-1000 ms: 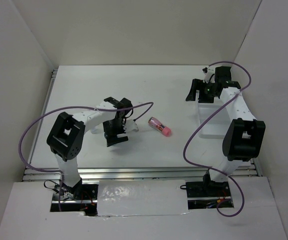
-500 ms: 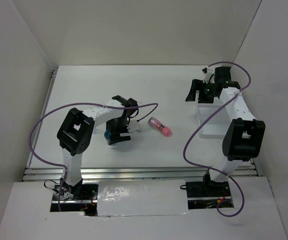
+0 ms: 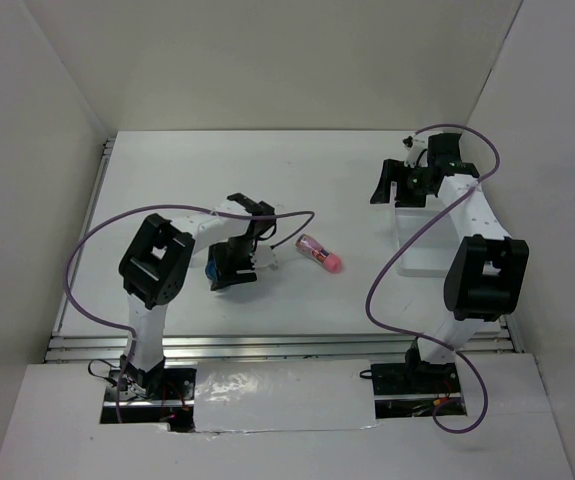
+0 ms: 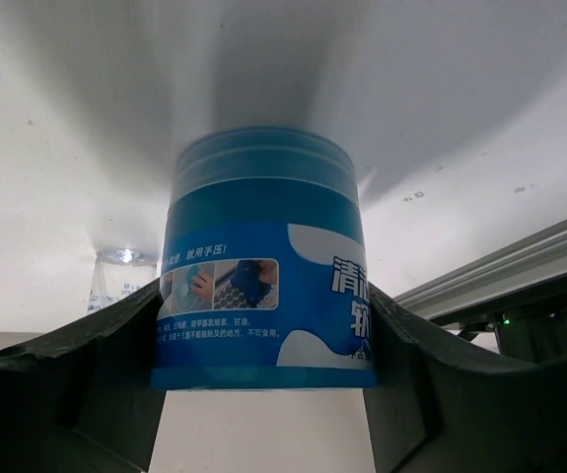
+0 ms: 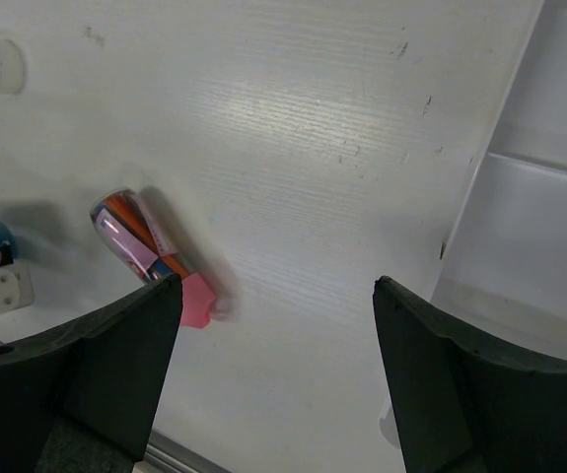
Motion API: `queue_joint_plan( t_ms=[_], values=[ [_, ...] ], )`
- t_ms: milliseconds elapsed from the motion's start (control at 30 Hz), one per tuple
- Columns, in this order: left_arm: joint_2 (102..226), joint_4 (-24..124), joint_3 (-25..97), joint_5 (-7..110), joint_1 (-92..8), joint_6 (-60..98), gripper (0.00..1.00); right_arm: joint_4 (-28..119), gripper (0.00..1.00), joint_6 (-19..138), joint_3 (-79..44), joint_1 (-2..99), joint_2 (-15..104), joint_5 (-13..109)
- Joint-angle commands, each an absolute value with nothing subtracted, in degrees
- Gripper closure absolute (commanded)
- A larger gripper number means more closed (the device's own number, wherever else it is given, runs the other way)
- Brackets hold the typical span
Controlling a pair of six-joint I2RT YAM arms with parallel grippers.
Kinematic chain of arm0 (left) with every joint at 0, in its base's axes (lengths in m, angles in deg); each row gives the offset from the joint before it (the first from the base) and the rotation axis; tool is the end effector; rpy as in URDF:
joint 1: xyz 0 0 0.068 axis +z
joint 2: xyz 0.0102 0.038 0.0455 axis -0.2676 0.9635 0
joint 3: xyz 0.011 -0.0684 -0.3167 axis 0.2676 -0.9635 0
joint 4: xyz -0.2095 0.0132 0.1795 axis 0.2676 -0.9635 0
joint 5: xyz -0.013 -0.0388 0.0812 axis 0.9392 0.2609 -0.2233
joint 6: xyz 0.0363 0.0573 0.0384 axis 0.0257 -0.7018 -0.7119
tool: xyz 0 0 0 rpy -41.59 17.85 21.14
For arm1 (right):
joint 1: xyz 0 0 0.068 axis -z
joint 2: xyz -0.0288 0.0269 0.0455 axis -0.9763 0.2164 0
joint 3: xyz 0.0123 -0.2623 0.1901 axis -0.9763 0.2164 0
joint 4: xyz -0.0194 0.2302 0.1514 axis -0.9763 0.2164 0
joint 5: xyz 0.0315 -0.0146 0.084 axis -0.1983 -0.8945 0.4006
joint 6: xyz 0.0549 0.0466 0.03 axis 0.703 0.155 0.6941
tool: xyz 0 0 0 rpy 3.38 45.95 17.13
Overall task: Sort the stationery into containers
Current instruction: Pick up the stationery from the center of the board, then place the stationery at the center of the board.
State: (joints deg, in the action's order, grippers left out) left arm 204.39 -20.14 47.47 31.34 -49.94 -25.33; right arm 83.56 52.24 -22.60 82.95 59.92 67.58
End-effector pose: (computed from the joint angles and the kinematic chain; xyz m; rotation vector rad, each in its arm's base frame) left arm 0.3265 -0.2074 0.1742 -1.6551 -2.4488 -0.3079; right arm 0.4032 -0.0082 0.3061 -0.0851 2.4551 0.5413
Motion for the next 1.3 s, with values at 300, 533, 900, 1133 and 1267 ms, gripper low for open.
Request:
queue_joint_plan(
  t_ms=[300,533,900,1133,1267],
  values=[
    [197.9,-23.9,60.1,43.8,-47.6,-23.3,0.84,90.8,0.16,46.3,-26.7,82.5,55.8,74.7],
    [188.3,-17.9,66.0,66.5,-39.4,-15.5,1.0,94.0,0.14,43.3,-31.3,86.1,50.9,87.0],
    [150.4,57.8,24.1,99.3,-22.1,35.9,1.0,78.9,0.1,57.6,-29.4,83.4,43.3,108.2],
    [141.0,61.7,18.4,97.9,-24.5,31.9,1.0,53.1,0.09,84.8,-24.1,74.5,41.2,111.8],
    [135.3,59.0,16.2,94.3,-27.5,24.1,1.0,45.1,0.01,94.9,-20.2,68.1,41.2,111.7]
  ],
)
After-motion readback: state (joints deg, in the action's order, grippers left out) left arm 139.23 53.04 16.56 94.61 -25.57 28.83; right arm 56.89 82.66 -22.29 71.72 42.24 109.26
